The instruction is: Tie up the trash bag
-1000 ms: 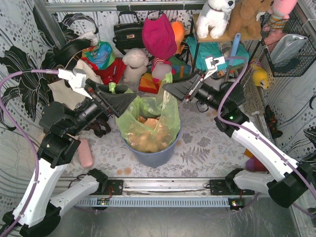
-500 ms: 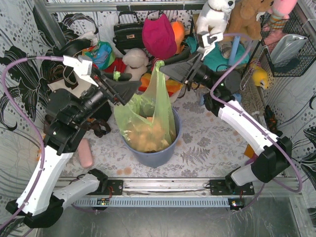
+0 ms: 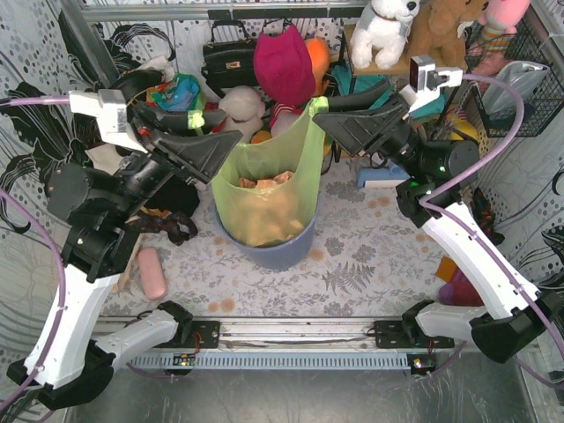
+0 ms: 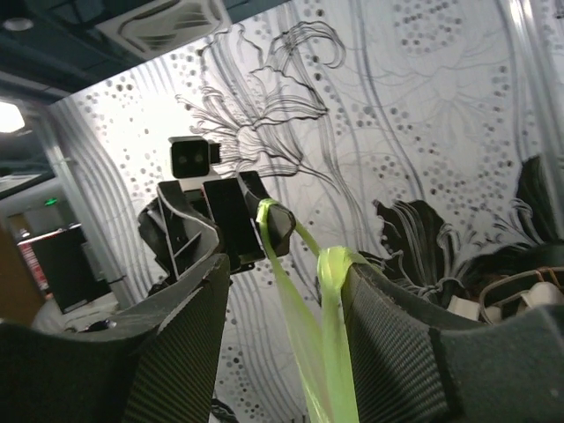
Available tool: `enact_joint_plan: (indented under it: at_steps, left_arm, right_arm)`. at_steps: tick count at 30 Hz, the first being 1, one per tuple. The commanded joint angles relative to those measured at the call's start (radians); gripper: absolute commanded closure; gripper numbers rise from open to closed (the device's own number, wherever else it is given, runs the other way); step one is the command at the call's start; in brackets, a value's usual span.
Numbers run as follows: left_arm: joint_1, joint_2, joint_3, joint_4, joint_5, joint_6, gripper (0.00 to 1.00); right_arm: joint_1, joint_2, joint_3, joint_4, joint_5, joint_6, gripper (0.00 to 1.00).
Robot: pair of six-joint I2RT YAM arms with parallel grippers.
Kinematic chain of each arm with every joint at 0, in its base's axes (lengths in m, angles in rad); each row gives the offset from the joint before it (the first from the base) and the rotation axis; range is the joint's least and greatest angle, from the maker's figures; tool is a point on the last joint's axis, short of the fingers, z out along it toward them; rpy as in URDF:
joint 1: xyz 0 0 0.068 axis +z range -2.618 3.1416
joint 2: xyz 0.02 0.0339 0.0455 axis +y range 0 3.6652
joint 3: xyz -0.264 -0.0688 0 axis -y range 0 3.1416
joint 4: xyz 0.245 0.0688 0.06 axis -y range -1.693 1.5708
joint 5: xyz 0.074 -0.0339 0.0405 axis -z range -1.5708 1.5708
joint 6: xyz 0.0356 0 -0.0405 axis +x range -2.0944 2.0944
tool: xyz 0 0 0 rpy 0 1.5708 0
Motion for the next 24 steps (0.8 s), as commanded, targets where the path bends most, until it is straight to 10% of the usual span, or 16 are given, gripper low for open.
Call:
enact_joint_plan:
  at_steps: [1,14,24]
  left_arm:
    - [-0.002,0.004,-0.082,0.082,0.001,-0.023,0.31]
    - [-0.002,0.047,-0.083,0.083,0.028,-0.021,0.32]
    - [-0.002,0.019,-0.035,-0.095,-0.141,0.106,0.46]
  right_arm:
    - [-0.006,-0.063,-0.097,-0.049,0.096,-0.093,0.47]
    - [-0.006,-0.123,-0.140,-0.347,0.127,-0.240,0.36]
    - [-0.006,-0.042,-0.063,-0.299,0.086,-0.229,0.51]
